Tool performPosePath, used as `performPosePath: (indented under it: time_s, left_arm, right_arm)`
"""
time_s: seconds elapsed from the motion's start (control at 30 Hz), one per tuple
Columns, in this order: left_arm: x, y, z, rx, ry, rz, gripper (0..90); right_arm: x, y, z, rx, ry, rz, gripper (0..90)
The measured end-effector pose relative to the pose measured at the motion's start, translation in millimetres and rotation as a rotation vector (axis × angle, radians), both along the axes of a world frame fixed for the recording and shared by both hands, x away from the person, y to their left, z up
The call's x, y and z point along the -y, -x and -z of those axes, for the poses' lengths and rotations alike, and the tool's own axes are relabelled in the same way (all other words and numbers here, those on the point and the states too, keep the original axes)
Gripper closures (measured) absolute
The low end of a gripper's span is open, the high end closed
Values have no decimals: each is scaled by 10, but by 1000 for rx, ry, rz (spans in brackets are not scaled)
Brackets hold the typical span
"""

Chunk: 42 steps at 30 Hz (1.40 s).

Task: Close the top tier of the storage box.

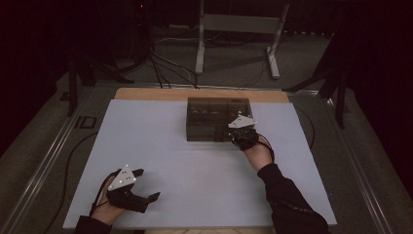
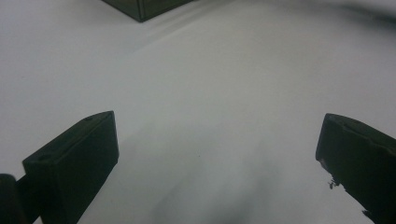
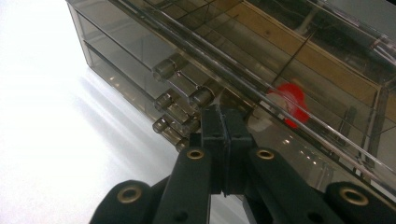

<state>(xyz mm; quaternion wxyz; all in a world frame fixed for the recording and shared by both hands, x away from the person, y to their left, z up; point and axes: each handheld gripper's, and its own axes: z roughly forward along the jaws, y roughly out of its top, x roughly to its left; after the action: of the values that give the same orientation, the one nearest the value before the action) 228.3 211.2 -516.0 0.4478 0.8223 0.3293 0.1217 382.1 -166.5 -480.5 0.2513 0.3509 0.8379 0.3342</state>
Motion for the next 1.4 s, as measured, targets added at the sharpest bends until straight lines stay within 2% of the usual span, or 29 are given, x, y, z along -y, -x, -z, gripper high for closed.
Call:
performPosePath:
  time_s: [0.23, 1.4]
  left_arm:
    - [-1, 0, -1, 1, 0, 0, 0]
    - [3, -1, 3, -2, -5, 3, 0]
  right_arm:
    - [8, -31, 20, -6, 1, 11, 900]
    - [-1, -44, 15, -11, 18, -5, 900]
